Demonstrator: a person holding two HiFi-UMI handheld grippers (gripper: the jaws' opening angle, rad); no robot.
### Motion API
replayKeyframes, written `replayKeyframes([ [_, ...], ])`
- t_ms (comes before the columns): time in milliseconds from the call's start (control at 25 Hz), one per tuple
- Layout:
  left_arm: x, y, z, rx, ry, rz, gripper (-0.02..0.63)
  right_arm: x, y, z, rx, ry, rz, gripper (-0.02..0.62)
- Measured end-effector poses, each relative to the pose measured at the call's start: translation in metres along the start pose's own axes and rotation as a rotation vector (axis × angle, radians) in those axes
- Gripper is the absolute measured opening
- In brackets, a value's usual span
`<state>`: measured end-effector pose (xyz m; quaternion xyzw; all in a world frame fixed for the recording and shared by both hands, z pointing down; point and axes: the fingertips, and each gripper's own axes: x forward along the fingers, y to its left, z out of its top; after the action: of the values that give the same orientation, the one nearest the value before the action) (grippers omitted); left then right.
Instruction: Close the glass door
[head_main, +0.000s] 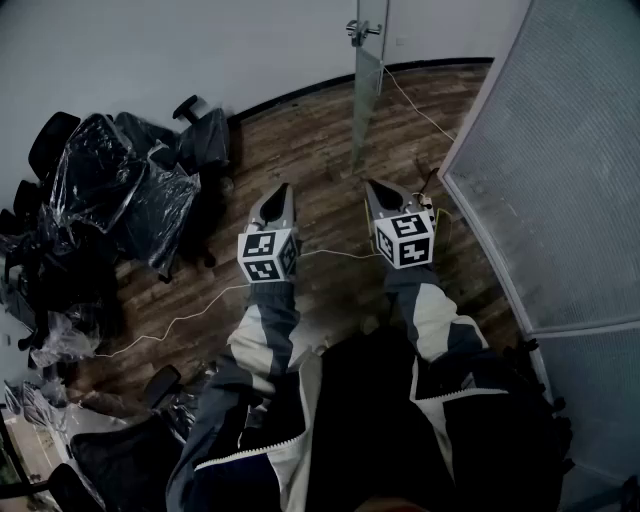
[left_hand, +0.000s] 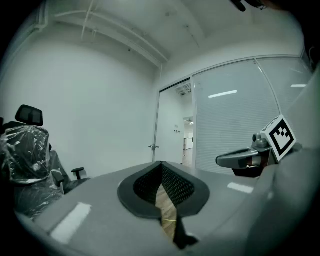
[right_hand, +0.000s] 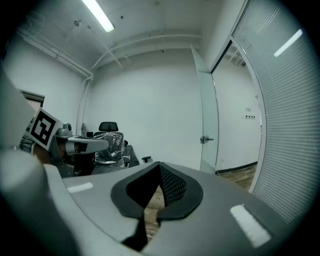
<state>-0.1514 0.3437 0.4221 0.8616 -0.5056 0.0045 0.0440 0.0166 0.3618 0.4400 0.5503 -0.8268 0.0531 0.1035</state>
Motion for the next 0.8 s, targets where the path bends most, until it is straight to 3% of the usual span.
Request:
replayKeyframes([
  [800, 0.005, 0.008, -0.002, 0.024, 0.032, 0.006, 0.005, 0.025, 0.026, 0.007, -0.028, 0.011, -0.004, 0.005],
])
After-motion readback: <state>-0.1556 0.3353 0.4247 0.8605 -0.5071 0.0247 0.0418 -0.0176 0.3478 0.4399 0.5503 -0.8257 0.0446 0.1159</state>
